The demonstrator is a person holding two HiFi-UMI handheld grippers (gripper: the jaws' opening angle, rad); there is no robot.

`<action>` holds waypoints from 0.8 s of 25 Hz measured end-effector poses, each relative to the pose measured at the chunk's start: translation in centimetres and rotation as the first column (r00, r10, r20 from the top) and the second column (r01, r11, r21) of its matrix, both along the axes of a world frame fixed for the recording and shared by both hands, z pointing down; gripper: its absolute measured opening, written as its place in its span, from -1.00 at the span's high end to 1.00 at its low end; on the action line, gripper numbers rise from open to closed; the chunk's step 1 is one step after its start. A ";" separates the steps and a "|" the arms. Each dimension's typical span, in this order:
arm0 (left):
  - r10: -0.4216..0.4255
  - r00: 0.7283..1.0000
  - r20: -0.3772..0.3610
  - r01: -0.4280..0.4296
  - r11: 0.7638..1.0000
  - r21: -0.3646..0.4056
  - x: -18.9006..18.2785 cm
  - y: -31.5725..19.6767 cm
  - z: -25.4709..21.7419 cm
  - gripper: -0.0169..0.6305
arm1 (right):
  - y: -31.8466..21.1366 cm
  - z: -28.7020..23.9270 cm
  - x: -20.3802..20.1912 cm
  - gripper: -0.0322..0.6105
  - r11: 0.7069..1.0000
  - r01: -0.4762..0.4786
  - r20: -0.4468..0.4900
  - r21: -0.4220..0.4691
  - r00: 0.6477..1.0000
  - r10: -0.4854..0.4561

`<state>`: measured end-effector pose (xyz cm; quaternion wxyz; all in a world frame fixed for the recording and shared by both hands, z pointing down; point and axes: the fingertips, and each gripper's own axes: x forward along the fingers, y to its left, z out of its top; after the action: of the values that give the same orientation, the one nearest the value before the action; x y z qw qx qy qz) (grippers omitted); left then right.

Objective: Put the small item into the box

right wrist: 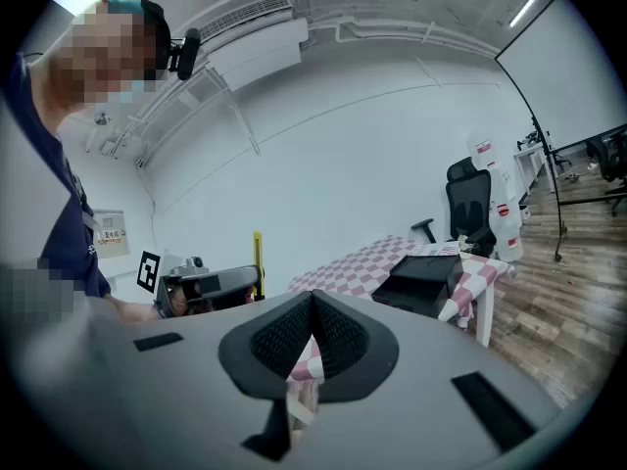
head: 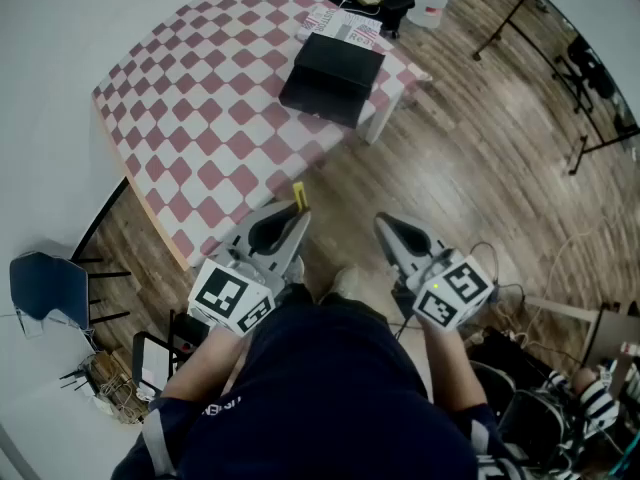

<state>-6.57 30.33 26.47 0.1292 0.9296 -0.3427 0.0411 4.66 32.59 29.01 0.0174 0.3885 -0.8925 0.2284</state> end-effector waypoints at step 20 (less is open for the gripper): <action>-0.038 0.999 -0.001 0.038 0.999 -0.011 2.0 -3.7 1.9 0.73 | -3.8 2.1 2.8 0.85 0.999 0.017 0.020 -0.042 1.000 -0.016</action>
<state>-4.61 26.66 28.34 0.1355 0.9223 -0.3598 0.0399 7.42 28.76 31.07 0.0186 0.3782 -0.8908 0.2511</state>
